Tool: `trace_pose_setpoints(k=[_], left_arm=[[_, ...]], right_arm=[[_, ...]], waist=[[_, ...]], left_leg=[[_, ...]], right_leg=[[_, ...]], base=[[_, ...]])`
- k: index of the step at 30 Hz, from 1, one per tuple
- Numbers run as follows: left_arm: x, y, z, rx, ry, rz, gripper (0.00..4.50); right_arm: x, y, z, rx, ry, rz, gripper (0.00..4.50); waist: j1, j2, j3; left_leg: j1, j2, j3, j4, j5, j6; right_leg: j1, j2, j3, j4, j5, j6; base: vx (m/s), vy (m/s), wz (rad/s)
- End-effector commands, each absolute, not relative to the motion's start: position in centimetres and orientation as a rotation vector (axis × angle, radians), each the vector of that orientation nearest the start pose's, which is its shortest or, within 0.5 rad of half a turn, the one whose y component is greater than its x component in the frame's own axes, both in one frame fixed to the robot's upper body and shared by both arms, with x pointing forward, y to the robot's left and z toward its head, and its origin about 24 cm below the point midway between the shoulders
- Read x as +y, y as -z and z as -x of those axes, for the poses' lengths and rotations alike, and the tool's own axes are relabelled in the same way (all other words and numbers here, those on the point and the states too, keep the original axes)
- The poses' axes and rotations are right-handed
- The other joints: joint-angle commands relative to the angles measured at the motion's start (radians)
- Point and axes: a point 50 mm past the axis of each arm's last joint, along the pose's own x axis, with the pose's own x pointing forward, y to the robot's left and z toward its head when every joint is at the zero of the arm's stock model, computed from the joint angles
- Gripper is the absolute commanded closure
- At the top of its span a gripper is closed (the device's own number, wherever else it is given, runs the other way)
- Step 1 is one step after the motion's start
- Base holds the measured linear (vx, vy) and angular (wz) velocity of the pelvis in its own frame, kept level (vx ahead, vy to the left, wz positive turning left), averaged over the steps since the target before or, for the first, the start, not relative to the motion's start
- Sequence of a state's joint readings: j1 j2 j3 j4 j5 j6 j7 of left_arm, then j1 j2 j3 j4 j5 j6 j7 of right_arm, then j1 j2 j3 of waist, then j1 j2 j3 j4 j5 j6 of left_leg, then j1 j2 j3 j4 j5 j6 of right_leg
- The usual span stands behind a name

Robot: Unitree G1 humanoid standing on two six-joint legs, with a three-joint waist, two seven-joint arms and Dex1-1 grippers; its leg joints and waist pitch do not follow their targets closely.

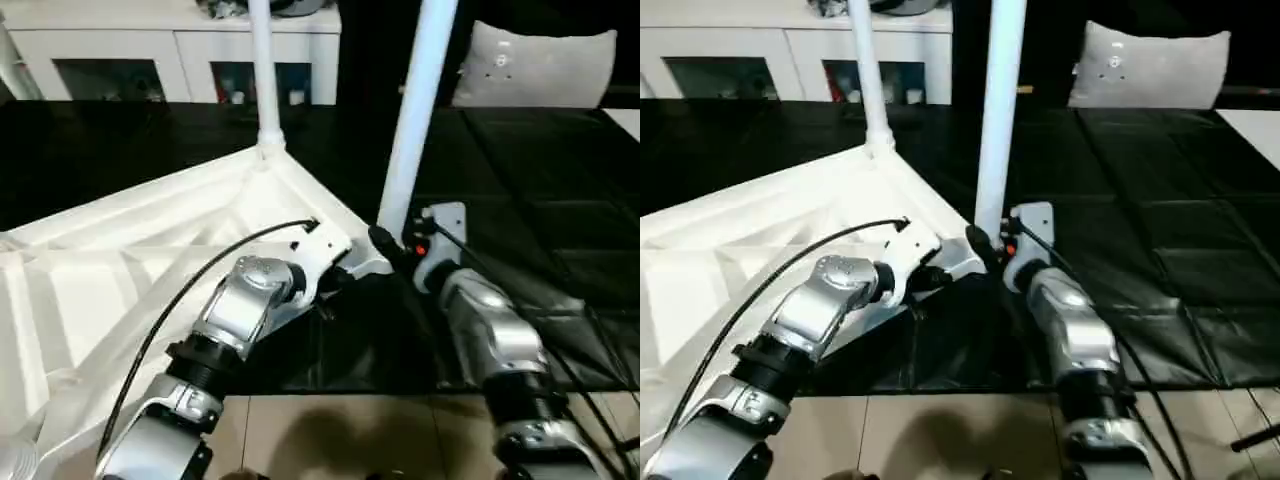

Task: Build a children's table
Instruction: Rotate leg to tighten

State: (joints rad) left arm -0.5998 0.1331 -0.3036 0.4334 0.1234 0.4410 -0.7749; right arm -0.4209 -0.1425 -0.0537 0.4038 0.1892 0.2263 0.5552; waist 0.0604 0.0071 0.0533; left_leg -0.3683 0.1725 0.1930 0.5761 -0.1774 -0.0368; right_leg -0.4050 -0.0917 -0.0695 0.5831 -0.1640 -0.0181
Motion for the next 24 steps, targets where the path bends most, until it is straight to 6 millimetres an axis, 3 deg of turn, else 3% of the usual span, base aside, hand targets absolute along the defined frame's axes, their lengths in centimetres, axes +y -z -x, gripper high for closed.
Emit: trace_pose_setpoints(k=[1,10,12,16,17,21,22,24], left_arm=[[6.4,-6.2,-32.0,0.399,1.101,-0.411,4.50],[9.3,-5.6,-31.5,0.414,1.262,-0.544,4.50],[9.8,-5.4,-30.9,0.410,1.373,-0.581,4.50],[10.5,-5.2,-30.2,0.431,1.483,-0.627,4.50],[10.7,-5.1,-29.9,0.439,1.523,-0.644,4.50],[11.4,-5.0,-29.2,0.458,1.656,-0.689,4.50],[11.4,-5.1,-29.2,0.459,1.676,-0.689,4.50],[11.5,-5.2,-29.1,0.460,1.699,-0.691,4.50]], right_arm=[[-13.9,-5.0,-31.5,0.200,-0.721,-0.056,1.05],[-17.2,-6.6,-30.0,0.209,-1.022,0.047,0.26],[-17.8,-7.0,-30.1,0.224,-1.072,0.101,0.18],[-18.0,-7.3,-29.9,0.244,-1.160,0.148,0.18],[-18.0,-7.4,-29.8,0.252,-1.201,0.144,0.44],[-17.7,-7.4,-29.2,0.315,-1.362,0.148,0.56],[-17.6,-7.3,-29.0,0.326,-1.385,0.144,0.82],[-17.6,-7.1,-28.9,0.338,-1.411,0.135,0.92]], waist=[[0.008,-0.008,-0.061],[0.015,-0.010,-0.060],[0.019,-0.017,-0.061],[0.034,-0.014,-0.063],[0.036,-0.014,-0.064],[0.051,-0.015,-0.067],[0.054,-0.016,-0.066],[0.058,-0.016,-0.065]], left_leg=[[0.006,0.049,-0.023,-0.064,-0.209,0.072],[0.010,0.057,-0.024,-0.066,-0.226,0.077],[0.010,0.056,-0.024,-0.064,-0.230,0.081],[0.013,0.061,-0.020,-0.062,-0.207,0.073],[0.014,0.062,-0.019,-0.062,-0.204,0.070],[0.015,0.065,-0.019,-0.061,-0.195,0.072],[0.016,0.066,-0.017,-0.060,-0.199,0.071],[0.017,0.066,-0.017,-0.061,-0.205,0.065]], right_leg=[[0.051,-0.060,0.041,-0.073,-0.252,-0.177],[0.050,-0.061,0.042,-0.070,-0.265,-0.191],[0.049,-0.063,0.041,-0.073,-0.285,-0.189],[0.047,-0.063,0.043,-0.064,-0.266,-0.200],[0.046,-0.063,0.043,-0.062,-0.261,-0.205],[0.047,-0.064,0.042,-0.054,-0.233,-0.216],[0.045,-0.064,0.043,-0.054,-0.225,-0.221],[0.045,-0.065,0.044,-0.054,-0.231,-0.223]], base=[[0.000,0.000,0.00],[0.000,0.000,0.00],[0.000,0.000,0.00],[0.000,0.000,0.00],[0.000,0.000,0.00],[0.000,0.000,0.00],[0.000,0.000,0.00],[0.000,0.000,0.00]])
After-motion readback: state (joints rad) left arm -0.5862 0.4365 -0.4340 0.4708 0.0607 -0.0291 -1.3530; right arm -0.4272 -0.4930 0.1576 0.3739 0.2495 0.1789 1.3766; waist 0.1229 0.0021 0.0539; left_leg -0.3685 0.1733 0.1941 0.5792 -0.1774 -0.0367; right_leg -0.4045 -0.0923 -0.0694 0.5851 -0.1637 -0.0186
